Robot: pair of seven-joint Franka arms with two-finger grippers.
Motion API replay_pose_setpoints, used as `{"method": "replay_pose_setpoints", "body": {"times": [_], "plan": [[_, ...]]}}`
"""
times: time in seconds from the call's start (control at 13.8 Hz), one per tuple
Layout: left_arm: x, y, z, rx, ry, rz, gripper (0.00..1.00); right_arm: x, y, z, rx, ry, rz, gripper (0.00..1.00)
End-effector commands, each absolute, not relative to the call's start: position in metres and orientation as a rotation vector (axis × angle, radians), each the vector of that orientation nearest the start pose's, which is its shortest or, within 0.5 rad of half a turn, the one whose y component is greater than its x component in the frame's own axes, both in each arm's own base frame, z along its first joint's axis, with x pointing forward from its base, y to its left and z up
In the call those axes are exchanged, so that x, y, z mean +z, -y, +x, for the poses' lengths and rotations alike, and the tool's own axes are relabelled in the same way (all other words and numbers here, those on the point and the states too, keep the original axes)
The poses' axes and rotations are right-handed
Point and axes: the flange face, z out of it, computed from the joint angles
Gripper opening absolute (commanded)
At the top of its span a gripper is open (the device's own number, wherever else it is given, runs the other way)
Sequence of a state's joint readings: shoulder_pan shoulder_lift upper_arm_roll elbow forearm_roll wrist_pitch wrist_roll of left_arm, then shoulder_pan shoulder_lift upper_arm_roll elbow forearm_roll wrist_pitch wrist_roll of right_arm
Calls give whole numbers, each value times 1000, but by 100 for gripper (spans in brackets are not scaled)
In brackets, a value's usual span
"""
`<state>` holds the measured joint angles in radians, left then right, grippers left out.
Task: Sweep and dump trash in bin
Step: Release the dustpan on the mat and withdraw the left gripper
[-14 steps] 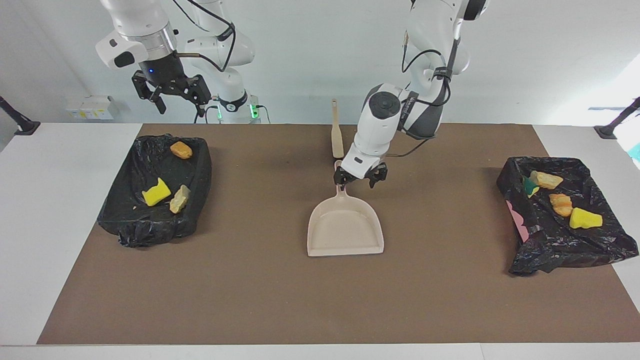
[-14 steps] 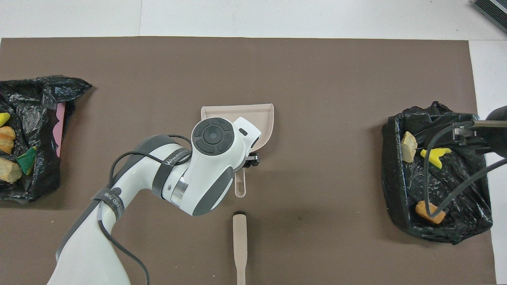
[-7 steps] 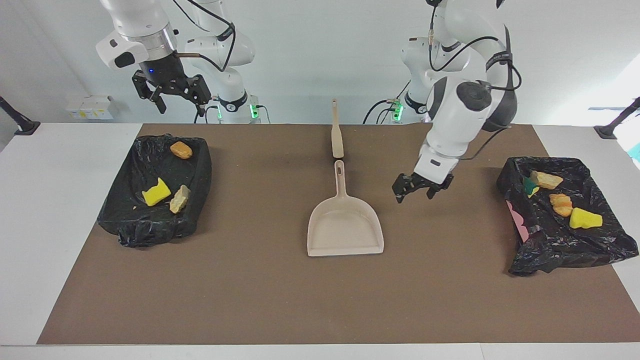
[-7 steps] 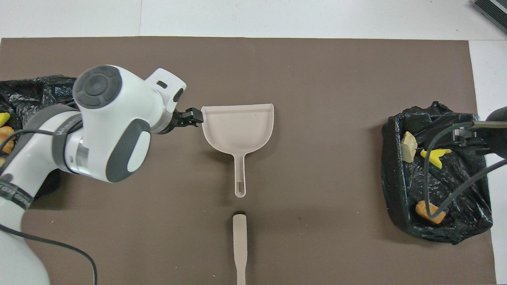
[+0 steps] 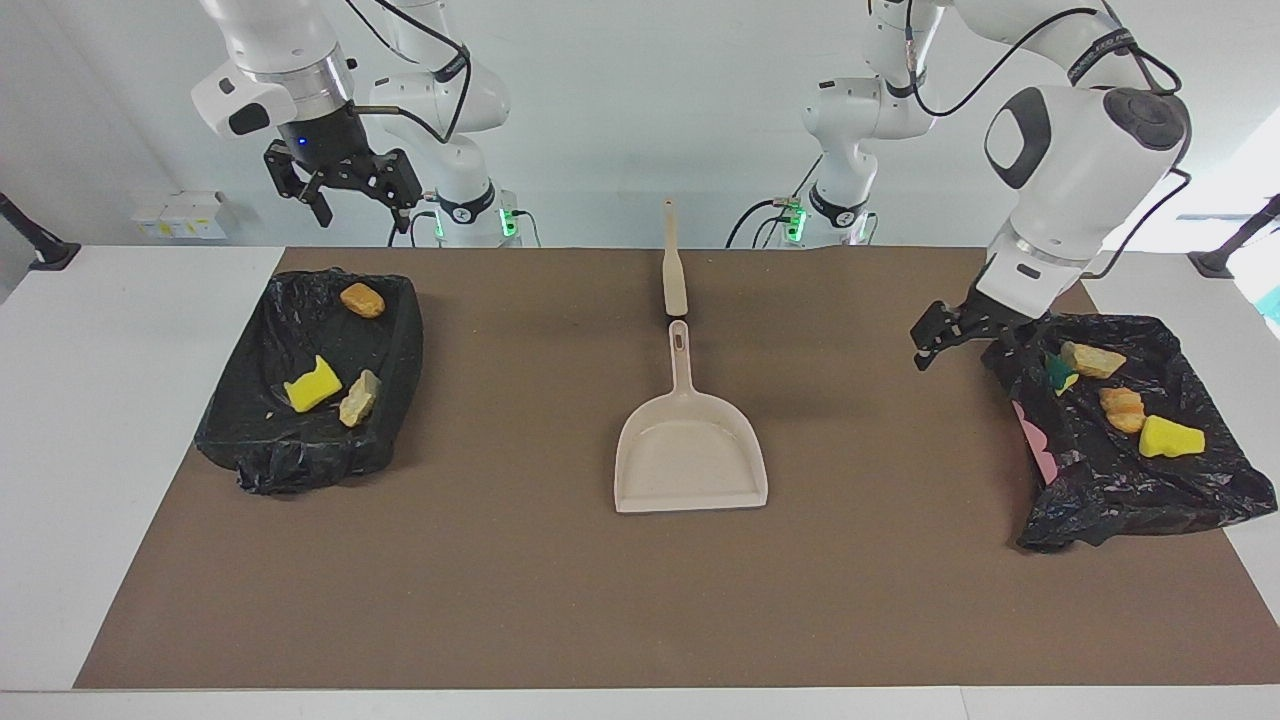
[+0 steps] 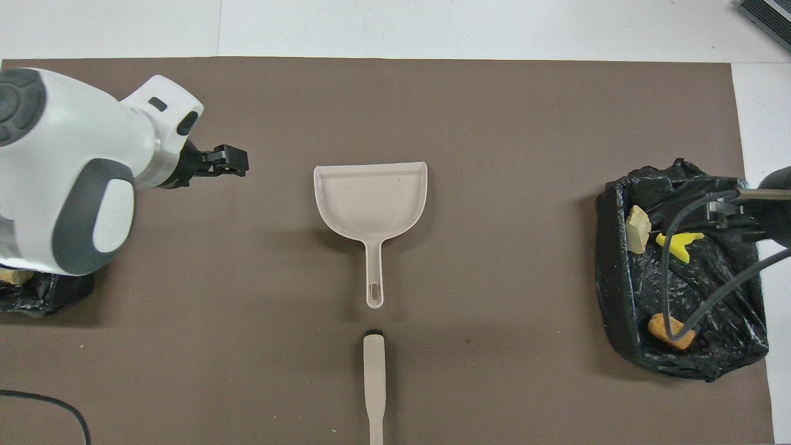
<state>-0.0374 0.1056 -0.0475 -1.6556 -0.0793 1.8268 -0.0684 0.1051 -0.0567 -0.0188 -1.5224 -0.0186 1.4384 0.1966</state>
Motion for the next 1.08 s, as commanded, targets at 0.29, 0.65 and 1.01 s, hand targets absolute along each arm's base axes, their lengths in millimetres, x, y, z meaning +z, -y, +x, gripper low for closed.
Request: {"method": "replay_pose_setpoints", "body": {"times": [0.29, 0.65, 1.01], "plan": [[566, 35, 580, -15, -246, -3132, 100, 670, -37, 519, 40, -154, -3158, 100], [595, 29, 562, -22, -227, -3130, 100, 670, -34, 519, 38, -164, -3167, 100], [601, 31, 547, 5, -243, -3126, 100, 670, -29, 519, 48, -179, -3168, 100]]}}
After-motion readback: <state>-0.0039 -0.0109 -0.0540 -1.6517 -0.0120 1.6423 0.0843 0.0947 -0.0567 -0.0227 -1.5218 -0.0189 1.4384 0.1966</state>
